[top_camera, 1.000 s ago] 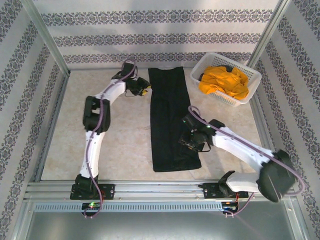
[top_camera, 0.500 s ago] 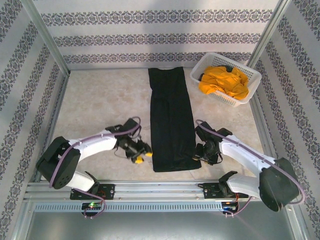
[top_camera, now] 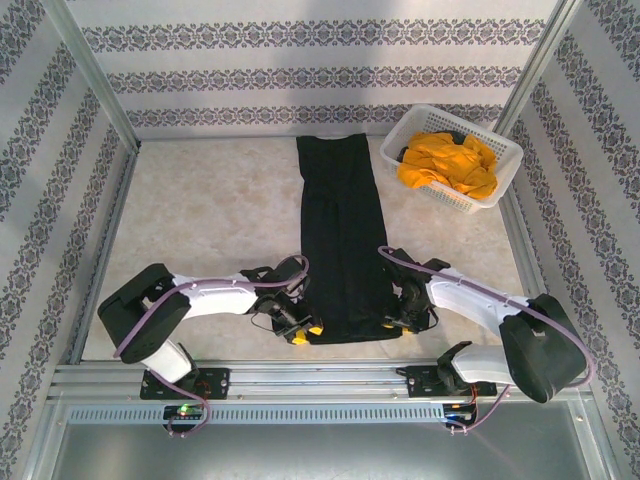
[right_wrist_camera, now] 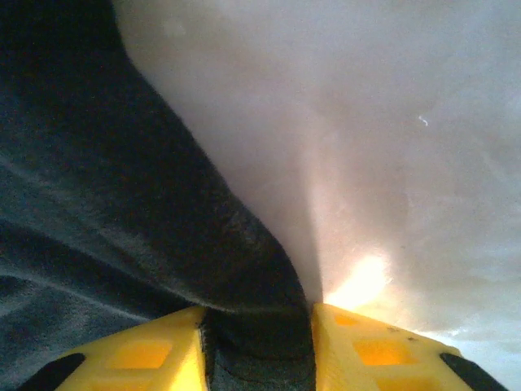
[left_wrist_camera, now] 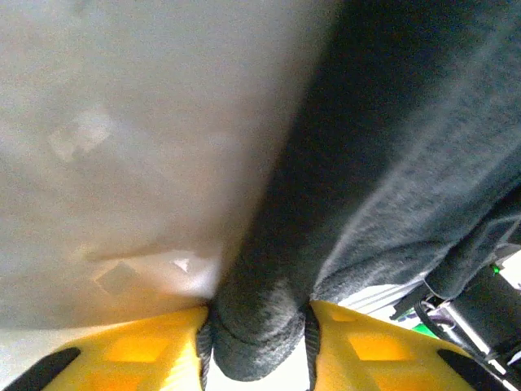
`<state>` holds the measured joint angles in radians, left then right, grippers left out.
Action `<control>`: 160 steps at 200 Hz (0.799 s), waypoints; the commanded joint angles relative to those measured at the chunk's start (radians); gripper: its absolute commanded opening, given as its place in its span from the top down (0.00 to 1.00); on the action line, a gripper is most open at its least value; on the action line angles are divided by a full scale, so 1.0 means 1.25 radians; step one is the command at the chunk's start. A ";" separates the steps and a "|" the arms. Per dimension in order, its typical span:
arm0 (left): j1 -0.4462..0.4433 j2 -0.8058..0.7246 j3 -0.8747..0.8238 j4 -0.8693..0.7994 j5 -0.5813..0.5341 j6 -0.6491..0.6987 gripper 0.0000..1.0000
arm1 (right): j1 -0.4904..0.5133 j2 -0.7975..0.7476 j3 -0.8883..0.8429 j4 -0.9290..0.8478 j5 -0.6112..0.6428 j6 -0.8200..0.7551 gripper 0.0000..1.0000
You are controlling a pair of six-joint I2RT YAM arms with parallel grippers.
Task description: Fold and stack the t-shirts
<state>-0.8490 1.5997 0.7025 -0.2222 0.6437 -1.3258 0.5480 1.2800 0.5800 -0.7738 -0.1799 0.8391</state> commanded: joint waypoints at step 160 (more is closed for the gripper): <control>0.028 -0.339 0.086 -0.120 -0.313 0.031 1.00 | 0.081 -0.161 0.248 -0.139 -0.044 0.138 1.00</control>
<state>-0.8562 1.1851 0.7612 -0.3302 0.3725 -1.3060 0.7013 1.0470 0.7635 -0.8742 -0.2550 0.9855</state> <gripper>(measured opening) 0.047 0.066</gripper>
